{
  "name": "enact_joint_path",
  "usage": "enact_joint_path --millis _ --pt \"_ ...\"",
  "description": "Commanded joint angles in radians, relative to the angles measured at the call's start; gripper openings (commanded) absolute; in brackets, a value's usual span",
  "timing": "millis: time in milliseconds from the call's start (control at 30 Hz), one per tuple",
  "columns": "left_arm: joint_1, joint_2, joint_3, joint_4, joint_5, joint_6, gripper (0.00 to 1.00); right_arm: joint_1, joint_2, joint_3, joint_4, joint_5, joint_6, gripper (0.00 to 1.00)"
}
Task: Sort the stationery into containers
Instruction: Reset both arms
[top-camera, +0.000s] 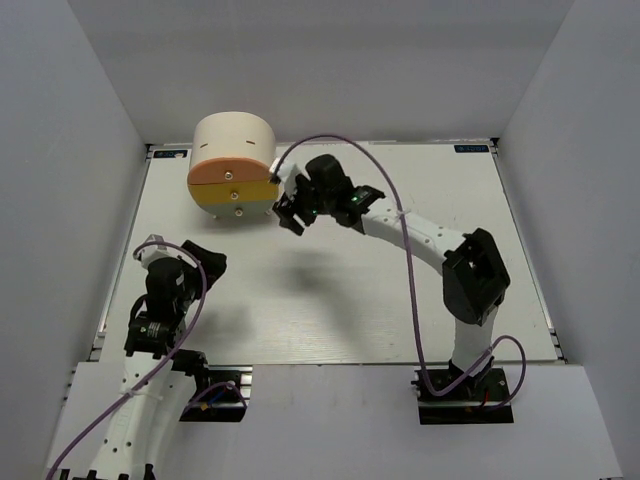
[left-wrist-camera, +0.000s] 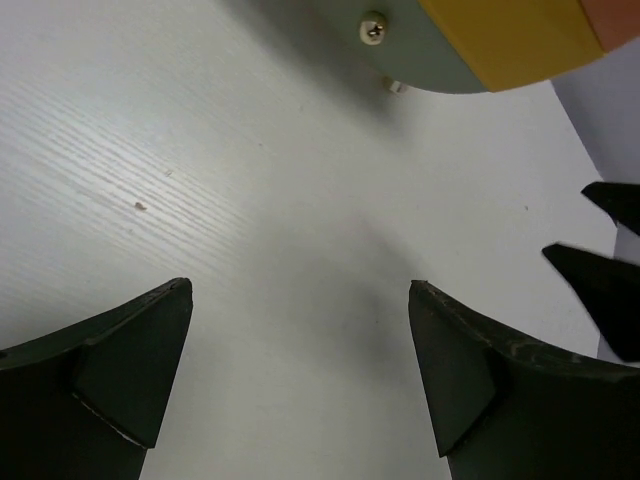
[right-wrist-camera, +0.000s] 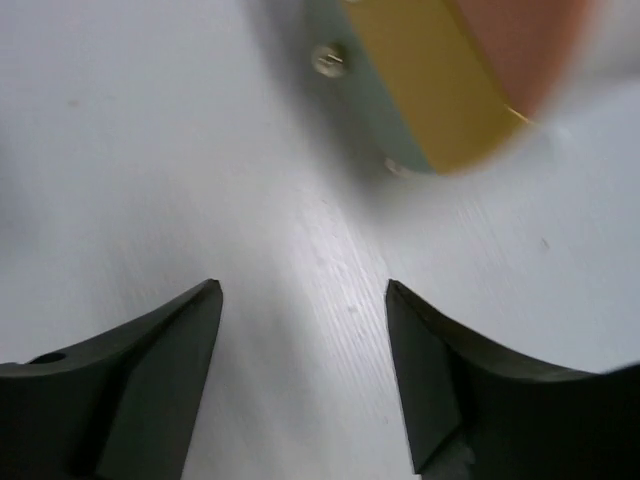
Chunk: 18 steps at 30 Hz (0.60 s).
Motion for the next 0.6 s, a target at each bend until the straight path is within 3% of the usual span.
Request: enact_joint_path --millis 0,167,333,567 --pt "0.003 0.032 -0.008 0.132 0.093 0.065 0.99 -0.088 -0.016 0.051 -0.272 0.210 0.207 0.74" --pt "-0.006 0.111 -0.008 0.291 0.191 0.111 0.99 -0.160 -0.138 -0.028 -0.268 0.328 0.203 0.82" --pt "-0.006 0.177 0.014 0.351 0.225 0.132 0.99 -0.199 -0.344 -0.232 -0.075 0.368 0.157 0.90" --pt "-0.006 0.207 0.014 0.404 0.256 0.141 0.99 -0.231 -0.457 -0.343 0.010 0.418 0.167 0.90"
